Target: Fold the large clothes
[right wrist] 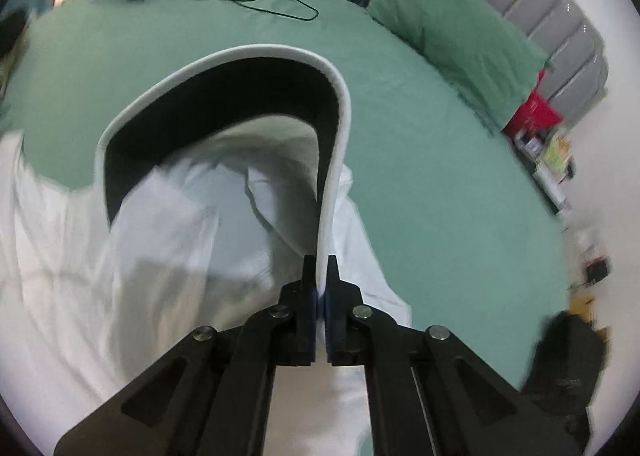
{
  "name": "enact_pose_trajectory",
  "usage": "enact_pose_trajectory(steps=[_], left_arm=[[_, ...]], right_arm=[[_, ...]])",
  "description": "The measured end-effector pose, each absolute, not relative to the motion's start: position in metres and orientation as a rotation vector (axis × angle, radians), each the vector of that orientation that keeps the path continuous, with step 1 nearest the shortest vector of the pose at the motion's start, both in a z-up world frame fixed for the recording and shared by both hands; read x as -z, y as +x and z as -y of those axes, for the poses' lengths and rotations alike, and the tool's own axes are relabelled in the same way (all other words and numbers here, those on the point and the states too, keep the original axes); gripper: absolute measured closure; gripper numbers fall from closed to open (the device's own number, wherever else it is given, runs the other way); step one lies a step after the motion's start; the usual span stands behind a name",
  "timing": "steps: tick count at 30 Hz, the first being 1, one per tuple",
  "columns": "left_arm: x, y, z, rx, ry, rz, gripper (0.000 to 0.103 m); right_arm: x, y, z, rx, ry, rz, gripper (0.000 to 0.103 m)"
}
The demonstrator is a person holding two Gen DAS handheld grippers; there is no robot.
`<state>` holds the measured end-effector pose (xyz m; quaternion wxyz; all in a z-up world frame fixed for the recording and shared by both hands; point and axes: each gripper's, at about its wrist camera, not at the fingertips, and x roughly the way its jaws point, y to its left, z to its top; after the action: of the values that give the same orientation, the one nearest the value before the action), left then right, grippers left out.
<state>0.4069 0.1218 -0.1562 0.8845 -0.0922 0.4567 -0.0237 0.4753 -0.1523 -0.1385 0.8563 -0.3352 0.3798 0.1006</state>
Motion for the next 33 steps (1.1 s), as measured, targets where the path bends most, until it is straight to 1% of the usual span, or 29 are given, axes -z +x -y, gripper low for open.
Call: enact_pose_trajectory(steps=[5,9,11,14,15,16,17,18,19,20,22,24,25,26,27,28,30,33], left_arm=[[0.153,0.403,-0.111,0.077,-0.182,-0.949,0.062],[0.153,0.401,-0.102,0.093,-0.162,-0.953,0.062],[0.154,0.401,-0.099,0.098,-0.159,-0.957,0.062],[0.156,0.400,-0.096,0.094,-0.158,-0.960,0.062],[0.156,0.401,-0.096,0.093,-0.162,-0.961,0.062],[0.156,0.401,-0.096,0.094,-0.168,-0.962,0.062],[0.156,0.401,-0.096,0.095,-0.173,-0.961,0.062],[0.155,0.401,-0.096,0.097,-0.178,-0.959,0.062],[0.155,0.401,-0.096,0.098,-0.178,-0.957,0.062],[0.154,0.401,-0.097,0.101,-0.177,-0.952,0.062],[0.151,0.400,-0.100,0.085,-0.175,-0.940,0.062],[0.146,0.400,-0.107,0.064,-0.197,-0.918,0.062],[0.144,0.401,-0.111,0.058,-0.208,-0.907,0.062],[0.141,0.401,-0.115,0.049,-0.217,-0.897,0.062],[0.139,0.400,-0.118,0.039,-0.225,-0.885,0.062],[0.137,0.401,-0.122,0.026,-0.230,-0.876,0.062],[0.136,0.402,-0.129,0.004,-0.239,-0.871,0.062],[0.138,0.405,-0.136,-0.015,-0.255,-0.877,0.062]], right_arm=[[0.142,0.420,0.163,-0.125,-0.958,-0.773,0.100],[0.165,0.394,0.178,-0.100,-1.073,-0.835,0.100],[0.179,0.385,0.187,-0.119,-1.051,-0.868,0.098],[0.179,0.375,0.194,-0.165,-0.963,-0.849,0.087],[0.174,0.377,0.196,-0.172,-0.927,-0.857,0.085],[0.169,0.378,0.198,-0.180,-0.881,-0.876,0.080],[0.164,0.379,0.201,-0.199,-0.820,-0.903,0.073],[0.156,0.380,0.204,-0.225,-0.750,-0.925,0.069],[0.144,0.382,0.208,-0.251,-0.684,-0.926,0.059],[0.130,0.382,0.212,-0.278,-0.612,-0.912,0.050],[0.106,0.382,0.219,-0.290,-0.503,-0.879,0.043],[0.077,0.379,0.219,-0.250,-0.422,-0.813,0.039],[0.063,0.378,0.218,-0.255,-0.395,-0.773,0.035],[0.048,0.379,0.216,-0.262,-0.365,-0.718,0.026],[0.041,0.380,0.215,-0.259,-0.345,-0.684,0.021],[0.033,0.390,0.216,-0.241,-0.316,-0.649,0.014],[0.028,0.414,0.220,-0.195,-0.253,-0.642,0.013],[0.036,0.462,0.225,-0.176,-0.137,-0.693,0.013]])
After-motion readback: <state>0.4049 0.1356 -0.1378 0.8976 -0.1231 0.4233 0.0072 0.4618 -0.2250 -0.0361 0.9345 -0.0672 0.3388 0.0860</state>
